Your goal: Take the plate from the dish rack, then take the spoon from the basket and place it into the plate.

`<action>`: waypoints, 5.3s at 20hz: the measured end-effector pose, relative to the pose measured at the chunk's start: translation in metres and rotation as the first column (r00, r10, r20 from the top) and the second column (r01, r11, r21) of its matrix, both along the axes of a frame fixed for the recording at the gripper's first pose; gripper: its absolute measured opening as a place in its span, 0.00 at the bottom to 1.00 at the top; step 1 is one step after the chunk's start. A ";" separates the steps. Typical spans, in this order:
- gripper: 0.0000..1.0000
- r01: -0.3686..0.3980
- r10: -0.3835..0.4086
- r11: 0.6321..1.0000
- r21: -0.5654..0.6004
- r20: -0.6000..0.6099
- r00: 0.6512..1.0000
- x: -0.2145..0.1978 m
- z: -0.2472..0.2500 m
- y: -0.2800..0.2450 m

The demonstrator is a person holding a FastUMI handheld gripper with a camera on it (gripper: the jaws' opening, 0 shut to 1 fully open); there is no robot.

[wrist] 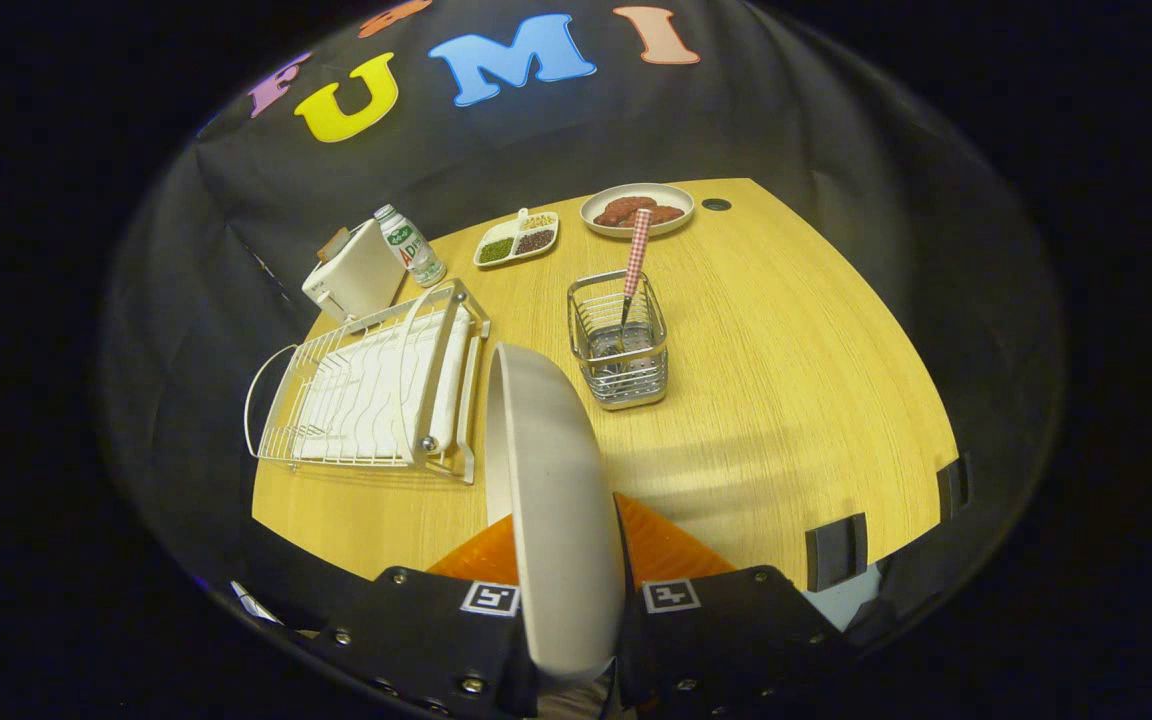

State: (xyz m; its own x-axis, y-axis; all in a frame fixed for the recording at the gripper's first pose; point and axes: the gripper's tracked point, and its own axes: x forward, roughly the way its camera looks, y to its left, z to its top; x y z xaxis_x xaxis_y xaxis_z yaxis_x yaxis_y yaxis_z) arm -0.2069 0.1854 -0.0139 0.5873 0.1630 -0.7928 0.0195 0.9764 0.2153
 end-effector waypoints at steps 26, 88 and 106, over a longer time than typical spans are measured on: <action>0.73 -0.082 0.095 0.992 -0.092 0.155 0.983 0.027 -0.078 -0.066; 0.10 -0.002 0.119 0.986 -0.165 0.701 0.703 0.126 0.195 -0.020; 0.10 -0.169 0.221 0.975 -0.145 0.549 0.806 0.060 0.096 0.037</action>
State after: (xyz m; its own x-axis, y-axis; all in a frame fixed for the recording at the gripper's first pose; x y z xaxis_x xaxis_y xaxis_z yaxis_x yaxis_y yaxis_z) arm -0.1470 0.2220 0.0824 0.8956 0.2695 -0.3540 -0.2710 0.9615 0.0464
